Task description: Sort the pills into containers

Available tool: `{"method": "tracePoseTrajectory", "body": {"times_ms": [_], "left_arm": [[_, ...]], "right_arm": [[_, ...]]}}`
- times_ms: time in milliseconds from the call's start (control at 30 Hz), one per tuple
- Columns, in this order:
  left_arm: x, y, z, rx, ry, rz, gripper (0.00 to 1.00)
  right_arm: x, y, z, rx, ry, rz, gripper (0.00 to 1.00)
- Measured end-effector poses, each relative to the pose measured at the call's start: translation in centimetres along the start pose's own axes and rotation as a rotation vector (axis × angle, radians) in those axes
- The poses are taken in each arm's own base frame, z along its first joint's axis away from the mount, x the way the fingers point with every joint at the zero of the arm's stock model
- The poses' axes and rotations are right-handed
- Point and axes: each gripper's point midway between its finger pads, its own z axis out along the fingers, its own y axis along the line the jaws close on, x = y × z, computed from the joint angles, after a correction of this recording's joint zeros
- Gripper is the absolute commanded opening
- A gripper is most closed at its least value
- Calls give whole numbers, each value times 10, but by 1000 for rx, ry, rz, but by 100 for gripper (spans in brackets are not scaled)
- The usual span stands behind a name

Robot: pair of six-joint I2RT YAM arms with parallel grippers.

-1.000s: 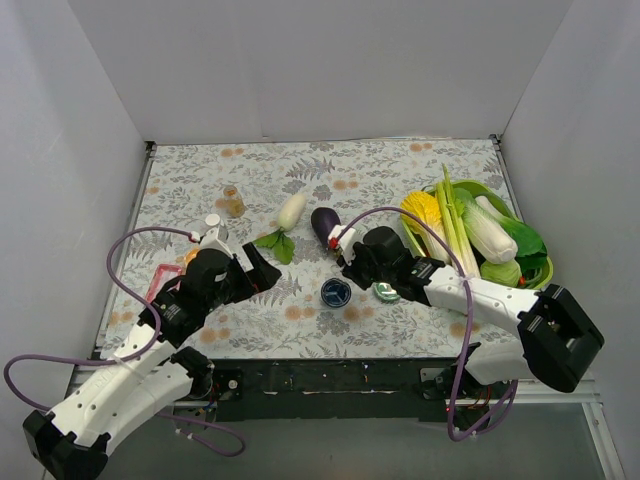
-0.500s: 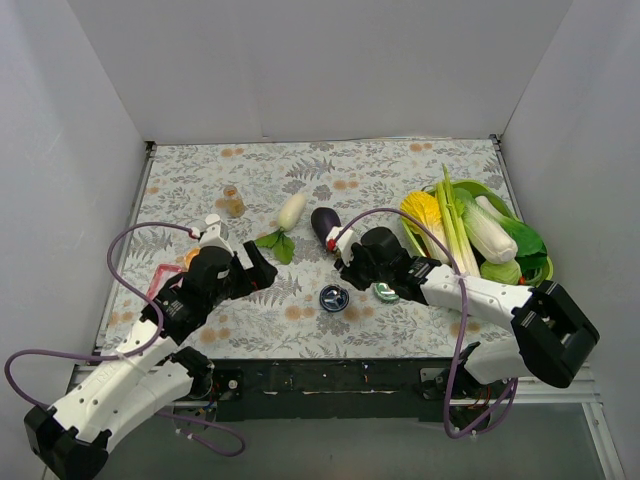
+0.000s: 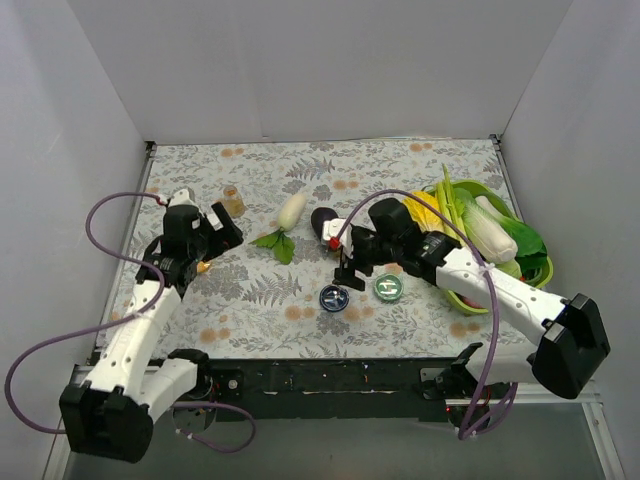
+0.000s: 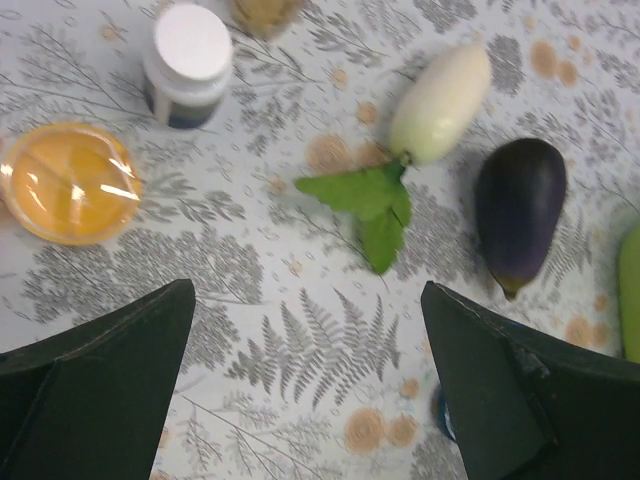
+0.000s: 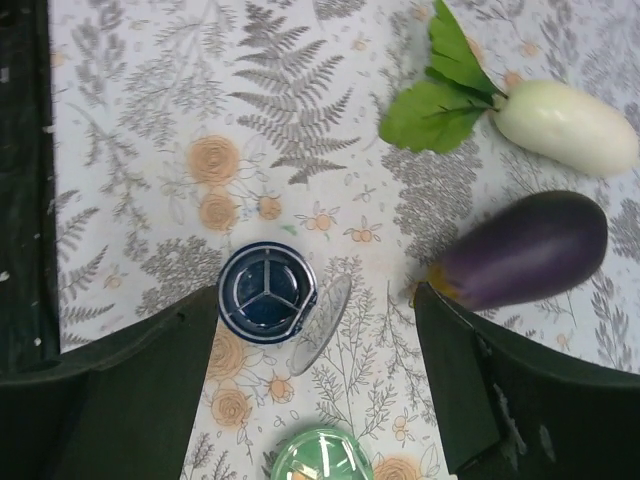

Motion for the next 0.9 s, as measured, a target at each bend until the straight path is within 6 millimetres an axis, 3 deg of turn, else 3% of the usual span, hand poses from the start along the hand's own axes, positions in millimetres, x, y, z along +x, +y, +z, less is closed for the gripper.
{"method": "tracePoseTrajectory", "body": {"times_ms": [67,167,267,433,667,900], "left_arm": [[-13,14,15,-48,1,5,98],[-22,28,46,-111,51,52,98],[-18,36,70,-142,111,115,92],[-17,47,90,-189,155,209,82],[-33,54,107,-241,149,294,81],[-62,36,124,-205,122,343,81]], "right_arm": [[-9,8,-5,-102,-42,-24,86],[-4,18,-12,-209,-99,-19,86],[10,36,-15,-275,-127,-12,86],[19,61,-23,-339,-170,-15,87],[18,59,-27,-344,-212,-10,86],[14,54,-29,-339,-243,-8,86]]}}
